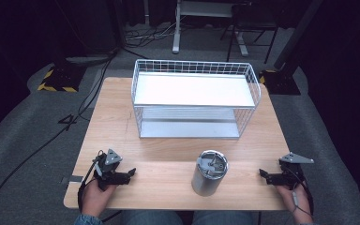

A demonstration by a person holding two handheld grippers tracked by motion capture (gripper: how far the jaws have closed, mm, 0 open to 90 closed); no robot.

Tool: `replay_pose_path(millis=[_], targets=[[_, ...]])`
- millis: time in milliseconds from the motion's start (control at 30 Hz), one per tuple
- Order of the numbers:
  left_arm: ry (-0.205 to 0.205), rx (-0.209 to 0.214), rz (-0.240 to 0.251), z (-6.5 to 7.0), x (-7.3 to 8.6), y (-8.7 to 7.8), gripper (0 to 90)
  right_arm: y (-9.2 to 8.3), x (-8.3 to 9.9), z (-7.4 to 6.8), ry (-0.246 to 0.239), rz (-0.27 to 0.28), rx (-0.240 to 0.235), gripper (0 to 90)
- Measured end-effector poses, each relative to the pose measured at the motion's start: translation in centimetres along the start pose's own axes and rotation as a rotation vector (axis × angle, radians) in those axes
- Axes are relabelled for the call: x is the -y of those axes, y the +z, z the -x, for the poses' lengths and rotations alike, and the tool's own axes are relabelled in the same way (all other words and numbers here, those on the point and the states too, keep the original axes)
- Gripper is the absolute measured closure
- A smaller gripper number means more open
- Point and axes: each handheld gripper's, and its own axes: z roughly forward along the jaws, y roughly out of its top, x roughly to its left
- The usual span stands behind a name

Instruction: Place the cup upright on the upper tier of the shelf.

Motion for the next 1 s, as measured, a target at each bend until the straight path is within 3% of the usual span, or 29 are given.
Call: replay_pose_path(millis=[500,633,800,1000], targets=[[0.001,-0.005,-0.001,0.0,-0.1,0.1,14.7,0.0,-0.2,0.1,0.037,-0.007,0.029,0.7],[0.000,-0.006,0.002,0.0,-0.2,0.2,14.7,0.0,-0.7,0.1,0.062,0.013,-0.017,1.9],[0.000,-0.007,-0.002,0.0,-0.3,0.2,14.7,-0.8,-1.9,-0.8,0.023,0.060,-0.043,1.9],[-0.003,-0.012,-0.001,0.0,-0.3,0.3,14.7,-2.4,-2.8,-2.0,0.042,0.079,-0.094,1.9]])
